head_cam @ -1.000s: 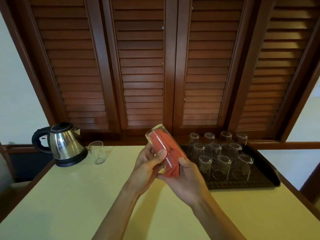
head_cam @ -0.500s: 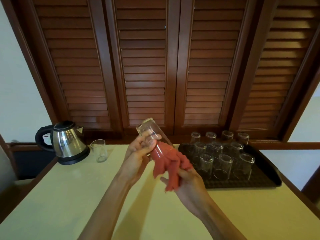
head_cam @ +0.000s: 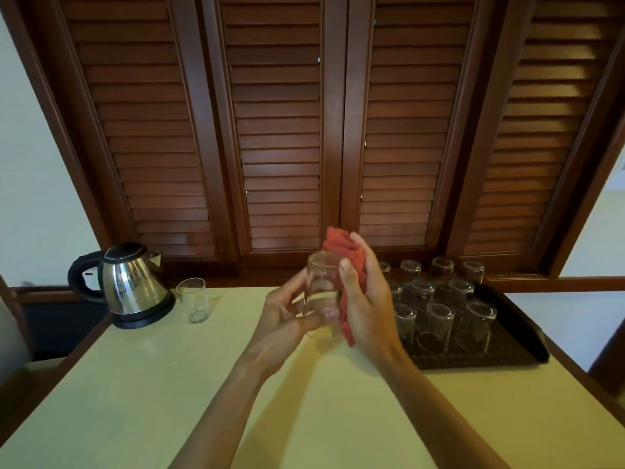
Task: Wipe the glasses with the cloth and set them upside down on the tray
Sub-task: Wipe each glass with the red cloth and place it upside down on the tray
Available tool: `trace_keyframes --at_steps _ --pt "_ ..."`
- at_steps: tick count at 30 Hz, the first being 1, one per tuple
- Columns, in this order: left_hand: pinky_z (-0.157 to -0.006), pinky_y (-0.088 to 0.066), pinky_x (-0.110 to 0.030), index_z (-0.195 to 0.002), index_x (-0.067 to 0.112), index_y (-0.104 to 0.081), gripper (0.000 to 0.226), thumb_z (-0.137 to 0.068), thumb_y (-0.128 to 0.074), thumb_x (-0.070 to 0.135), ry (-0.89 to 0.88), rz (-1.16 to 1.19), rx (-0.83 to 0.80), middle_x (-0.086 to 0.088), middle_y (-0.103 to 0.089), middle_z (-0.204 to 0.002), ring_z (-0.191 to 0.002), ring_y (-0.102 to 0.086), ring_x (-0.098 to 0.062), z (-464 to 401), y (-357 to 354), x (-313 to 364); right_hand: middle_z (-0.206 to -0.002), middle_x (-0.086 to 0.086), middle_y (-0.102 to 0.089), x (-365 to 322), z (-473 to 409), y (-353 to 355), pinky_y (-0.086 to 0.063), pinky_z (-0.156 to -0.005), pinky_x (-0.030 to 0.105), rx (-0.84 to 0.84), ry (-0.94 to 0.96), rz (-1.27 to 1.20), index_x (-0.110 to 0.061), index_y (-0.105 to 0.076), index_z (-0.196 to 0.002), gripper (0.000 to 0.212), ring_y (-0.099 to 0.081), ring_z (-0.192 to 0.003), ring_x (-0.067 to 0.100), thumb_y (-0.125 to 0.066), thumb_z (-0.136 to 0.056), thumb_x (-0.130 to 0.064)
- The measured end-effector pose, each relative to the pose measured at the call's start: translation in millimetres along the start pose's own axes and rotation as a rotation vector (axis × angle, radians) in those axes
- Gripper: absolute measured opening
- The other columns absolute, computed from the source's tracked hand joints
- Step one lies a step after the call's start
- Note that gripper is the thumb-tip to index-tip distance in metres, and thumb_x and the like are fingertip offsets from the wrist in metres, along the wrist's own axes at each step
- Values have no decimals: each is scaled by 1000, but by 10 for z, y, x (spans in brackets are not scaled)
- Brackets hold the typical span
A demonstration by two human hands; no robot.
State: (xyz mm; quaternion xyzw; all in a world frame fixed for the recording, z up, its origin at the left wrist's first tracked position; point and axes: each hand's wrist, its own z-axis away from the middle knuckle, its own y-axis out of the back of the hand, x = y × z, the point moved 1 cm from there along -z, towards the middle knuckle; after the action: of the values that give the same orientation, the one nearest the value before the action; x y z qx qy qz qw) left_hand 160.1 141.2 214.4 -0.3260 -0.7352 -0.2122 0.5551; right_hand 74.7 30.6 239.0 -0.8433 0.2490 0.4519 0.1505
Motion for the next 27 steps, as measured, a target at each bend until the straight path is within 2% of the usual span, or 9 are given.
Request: trace_keyframes --at_steps 3,5,10,12,14,17,20,23,27 --pt "-107 -54 -47 -146 24 -60 77 -78 -87 -1 -17 -105 8 -4 -74 -128 -120 -70 -28 -19 78 -16 -129 -5 -67 -28 -111 82 -54 -101 38 -52 260 151 -13 -58 -136 35 -64 -121 15 -57 -101 -13" --pt "-108 -54 -43 -147 25 -59 80 -76 -88 0 -40 -149 39 -2 -75 -126 -117 -71 -26 -34 141 -22 -134 4 -63 43 -65 137 -47 -110 38 -133 442 309 -6 -63 -129 31 -57 -131 17 -57 -99 -8" --pt "-99 -57 -32 -138 25 -66 74 -72 -90 3 4 -170 32 6 -77 -122 -111 -73 -23 30 28 -80 -129 1 -67 88 -151 295 -56 -97 42 -178 309 250 -10 -65 -125 28 -64 -120 15 -52 -101 -17" --pt "-96 -58 -39 -123 20 -74 56 -74 -89 0 4 -191 64 2 -79 -113 -109 -74 -25 -7 -52 -140 -123 4 -69 40 -137 254 -53 -100 35 -299 343 274 -6 -69 -119 22 -63 -120 16 -56 -100 -9" --pt "-97 -59 -50 -110 15 -78 43 -70 -92 7 6 -148 118 -4 -81 -105 -104 -76 -25 -38 -70 -189 -116 6 -71 40 -76 271 -50 -101 32 -331 392 289 -4 -71 -112 19 -63 -119 17 -57 -99 -5" --pt "-103 -54 -45 -127 26 -74 59 -73 -90 5 42 -98 81 -2 -77 -116 -109 -72 -25 -54 -91 -263 -113 -1 -71 102 -34 513 -55 -92 32 -204 362 256 -16 -69 -112 21 -67 -111 15 -54 -98 -12" --pt "-111 -49 -46 -144 34 -62 81 -71 -91 15 73 -116 50 9 -70 -135 -131 -62 -27 -94 -184 -324 -99 -18 -70 270 -32 879 -56 -71 22 -43 283 308 -34 -64 -112 21 -70 -86 5 -49 -101 -25" --pt "-104 -53 -40 -141 32 -63 75 -74 -90 13 88 -105 31 9 -72 -133 -125 -68 -26 -178 -366 -361 -97 -15 -68 539 87 1347 -58 -66 24 81 190 384 -47 -59 -114 15 -69 -84 9 -50 -103 -44" --pt "-105 -54 -35 -137 23 -62 79 -64 -92 20 125 -109 15 5 -75 -126 -119 -71 -14 -318 -790 -449 -89 -5 -69 927 393 2028 -59 -56 23 212 -27 501 -35 -59 -101 16 -71 -74 3 -56 -100 -20"
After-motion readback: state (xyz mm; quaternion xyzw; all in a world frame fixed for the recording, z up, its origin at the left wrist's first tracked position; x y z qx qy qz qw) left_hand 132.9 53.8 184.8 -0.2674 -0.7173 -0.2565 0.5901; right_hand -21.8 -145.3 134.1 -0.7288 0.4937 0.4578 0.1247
